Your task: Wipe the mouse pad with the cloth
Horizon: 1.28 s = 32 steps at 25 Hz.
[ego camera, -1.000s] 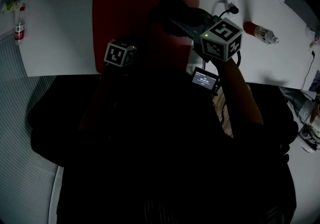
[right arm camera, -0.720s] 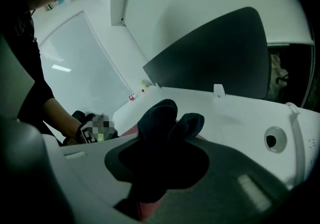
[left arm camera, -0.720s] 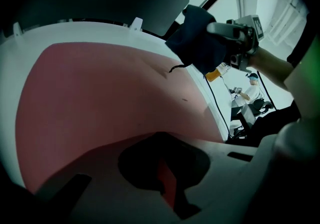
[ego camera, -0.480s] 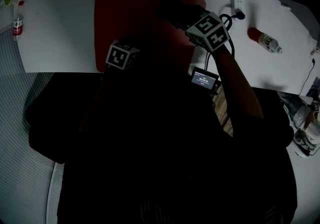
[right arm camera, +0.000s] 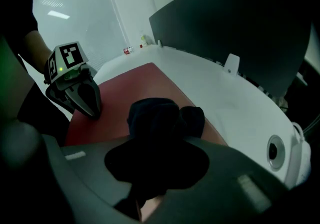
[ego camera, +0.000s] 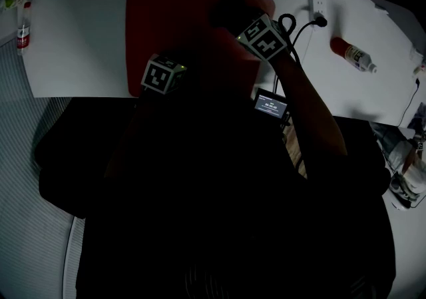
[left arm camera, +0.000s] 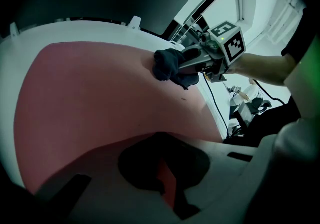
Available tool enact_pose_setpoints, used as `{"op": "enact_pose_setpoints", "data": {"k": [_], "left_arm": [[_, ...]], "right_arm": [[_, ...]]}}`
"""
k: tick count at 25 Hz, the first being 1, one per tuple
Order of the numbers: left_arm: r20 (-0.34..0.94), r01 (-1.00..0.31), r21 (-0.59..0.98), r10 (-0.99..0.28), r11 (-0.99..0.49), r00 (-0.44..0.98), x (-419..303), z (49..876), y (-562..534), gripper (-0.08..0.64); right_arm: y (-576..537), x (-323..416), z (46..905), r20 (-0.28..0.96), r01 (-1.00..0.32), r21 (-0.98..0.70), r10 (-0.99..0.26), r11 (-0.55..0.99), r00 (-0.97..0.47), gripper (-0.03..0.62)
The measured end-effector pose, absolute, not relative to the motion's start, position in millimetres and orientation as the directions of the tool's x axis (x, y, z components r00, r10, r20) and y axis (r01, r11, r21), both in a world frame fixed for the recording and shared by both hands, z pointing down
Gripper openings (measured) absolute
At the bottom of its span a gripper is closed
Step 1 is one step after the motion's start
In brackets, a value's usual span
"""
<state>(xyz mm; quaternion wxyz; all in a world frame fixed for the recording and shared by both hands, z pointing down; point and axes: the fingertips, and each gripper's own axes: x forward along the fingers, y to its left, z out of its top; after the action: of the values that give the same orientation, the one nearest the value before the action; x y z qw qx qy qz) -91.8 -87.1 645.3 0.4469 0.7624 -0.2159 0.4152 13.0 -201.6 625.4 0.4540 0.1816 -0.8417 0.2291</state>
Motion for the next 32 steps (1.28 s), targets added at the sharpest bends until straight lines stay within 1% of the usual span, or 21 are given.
{"op": "enact_pose_setpoints", "data": {"k": [3, 8, 13, 15, 19, 23, 27, 29, 31, 32], "left_arm": [[0.828, -0.701, 0.498, 0.041, -0.51, 0.559, -91.6, 645.5, -87.3, 0.006], [0.834, -0.703, 0.488, 0.039, -0.517, 0.551, -91.5, 645.6, -86.7, 0.006], [0.839, -0.704, 0.479, 0.039, -0.524, 0.542, -91.4, 645.3, -87.6, 0.006], [0.842, -0.706, 0.475, 0.039, -0.526, 0.538, -91.0, 645.9, -86.9, 0.006], [0.845, -0.713, 0.469, 0.029, -0.522, 0.534, -91.9, 645.4, -86.6, 0.006], [0.842, -0.712, 0.469, 0.021, -0.523, 0.539, -90.8, 645.7, -88.0, 0.006], [0.844, -0.712, 0.466, 0.021, -0.525, 0.537, -90.5, 645.9, -87.2, 0.006], [0.842, -0.71, 0.467, 0.019, -0.527, 0.539, -90.6, 645.5, -87.7, 0.006], [0.839, -0.708, 0.469, 0.016, -0.527, 0.544, -89.3, 644.7, -88.3, 0.006], [0.84, -0.708, 0.468, 0.016, -0.529, 0.543, -88.5, 644.7, -88.1, 0.006]], "right_arm": [[-201.6, 12.3, 626.7, 0.844, -0.483, -0.217, -0.085, 0.848, -0.529, 0.086], [-200.1, 12.4, 627.6, 0.849, -0.466, -0.236, -0.052, 0.853, -0.525, 0.086], [-197.0, 10.5, 627.2, 0.862, -0.452, -0.211, -0.054, 0.867, -0.504, 0.084], [-186.2, 6.0, 626.8, 0.858, -0.419, -0.213, -0.036, 0.882, -0.512, 0.084], [-135.0, -15.1, 625.8, 0.837, -0.274, -0.234, 0.05, 0.933, -0.545, 0.084], [-59.3, -45.5, 628.1, 0.801, -0.122, -0.279, 0.16, 0.953, -0.577, 0.084], [0.2, -61.3, 624.5, 0.811, 0.079, -0.272, 0.273, 0.959, -0.518, 0.084], [7.5, -70.4, 622.8, 0.78, 0.168, -0.288, 0.333, 0.943, -0.53, 0.084], [-0.9, -69.5, 622.4, 0.761, 0.2, -0.296, 0.357, 0.934, -0.541, 0.083], [-12.8, -64.4, 624.0, 0.764, 0.182, -0.287, 0.34, 0.94, -0.549, 0.083]]}}
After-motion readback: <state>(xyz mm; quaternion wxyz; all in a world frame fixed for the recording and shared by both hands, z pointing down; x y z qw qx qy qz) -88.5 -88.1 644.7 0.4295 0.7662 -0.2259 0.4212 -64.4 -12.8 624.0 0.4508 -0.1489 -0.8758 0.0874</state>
